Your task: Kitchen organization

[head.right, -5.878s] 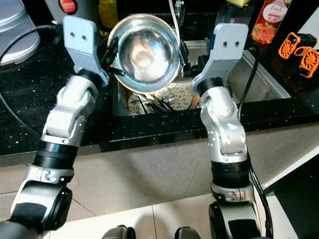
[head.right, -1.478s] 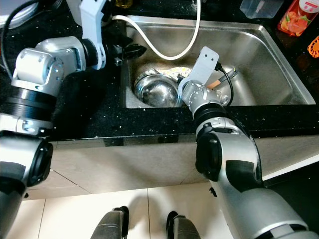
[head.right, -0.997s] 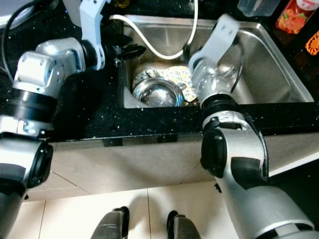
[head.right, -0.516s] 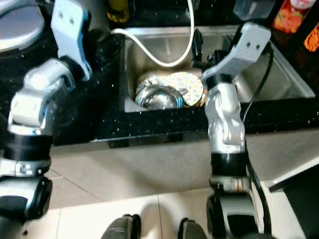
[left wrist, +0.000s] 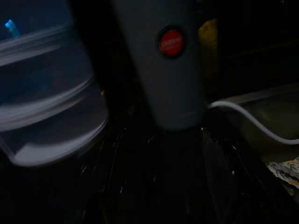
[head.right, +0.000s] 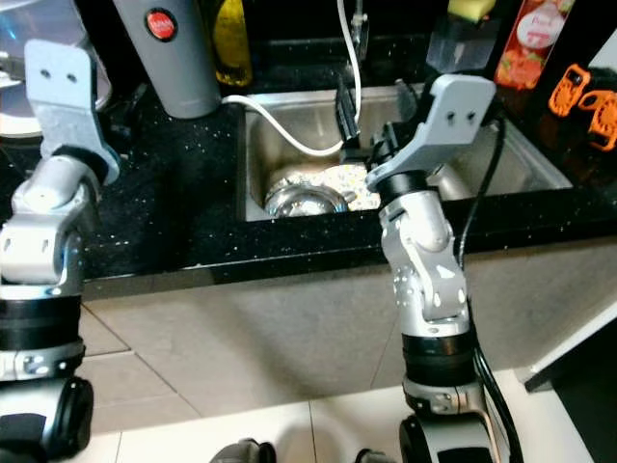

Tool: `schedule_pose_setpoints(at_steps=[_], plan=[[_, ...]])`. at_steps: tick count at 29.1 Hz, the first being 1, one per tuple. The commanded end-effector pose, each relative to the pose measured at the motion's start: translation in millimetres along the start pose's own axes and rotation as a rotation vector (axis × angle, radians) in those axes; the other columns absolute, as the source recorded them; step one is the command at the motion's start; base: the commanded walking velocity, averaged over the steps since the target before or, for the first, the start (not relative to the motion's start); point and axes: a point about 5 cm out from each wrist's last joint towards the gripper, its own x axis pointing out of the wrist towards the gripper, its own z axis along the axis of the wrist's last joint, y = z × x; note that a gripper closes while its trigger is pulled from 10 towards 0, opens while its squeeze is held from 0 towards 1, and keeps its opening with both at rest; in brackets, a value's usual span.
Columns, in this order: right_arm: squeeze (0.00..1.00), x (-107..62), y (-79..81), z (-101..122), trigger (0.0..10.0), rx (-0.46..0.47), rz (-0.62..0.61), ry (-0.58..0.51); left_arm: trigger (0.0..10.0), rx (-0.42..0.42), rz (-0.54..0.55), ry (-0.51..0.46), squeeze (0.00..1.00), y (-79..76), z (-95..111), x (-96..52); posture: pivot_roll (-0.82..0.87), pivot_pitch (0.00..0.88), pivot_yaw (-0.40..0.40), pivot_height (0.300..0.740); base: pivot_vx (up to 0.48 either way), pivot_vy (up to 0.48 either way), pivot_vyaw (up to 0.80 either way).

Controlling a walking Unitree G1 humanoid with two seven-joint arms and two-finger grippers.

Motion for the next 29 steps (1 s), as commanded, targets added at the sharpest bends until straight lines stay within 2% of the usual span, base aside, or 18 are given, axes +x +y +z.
schedule_pose_setpoints(at_steps=[1,2,4,10,24,27,29], plan=[[0.00,-1.1,0.0,1,10.0,-0.016,0.008,0.008,10.0,-0.028,0.012,0.015,0.00,-0.3,-3,-1.9,0.12,0.024,0.007,0.740,0.000,0.000,0.00],[0.00,-1.4,-1.8,0,10.0,-0.030,0.004,0.018,10.0,-0.075,0.022,0.025,0.00,-1.1,-6,-4.2,0.11,0.018,0.004,0.740,0.000,0.000,0.00],[0.00,-1.6,-2.6,-1,10.0,-0.032,0.001,0.023,10.0,-0.086,0.026,0.025,0.00,-1.3,-7,-4.9,0.11,0.018,0.004,0.740,0.000,0.000,0.00],[0.00,-4.2,-8.3,-8,10.0,-0.051,-0.040,0.057,10.0,-0.049,0.027,-0.048,0.00,-9.7,-3,-7.5,0.10,0.013,0.001,0.740,0.000,0.000,0.00],[0.00,-8.4,-11.9,-11,10.0,-0.079,-0.054,0.079,10.0,-0.056,0.035,-0.036,0.00,-16.7,-9,-4.7,0.08,0.010,0.012,0.740,0.000,0.000,0.00],[0.00,-10.7,-8.3,-16,10.0,-0.097,-0.022,0.101,10.0,-0.067,0.020,-0.061,0.00,-21.4,-7,-7.5,0.08,0.006,0.009,0.740,0.000,0.000,0.00],[0.00,-14.6,-2.1,-20,10.0,-0.149,0.045,0.123,10.0,-0.034,-0.036,-0.078,0.00,-24.9,-7,-11.7,0.08,0.006,0.008,0.740,0.000,0.000,0.00]])
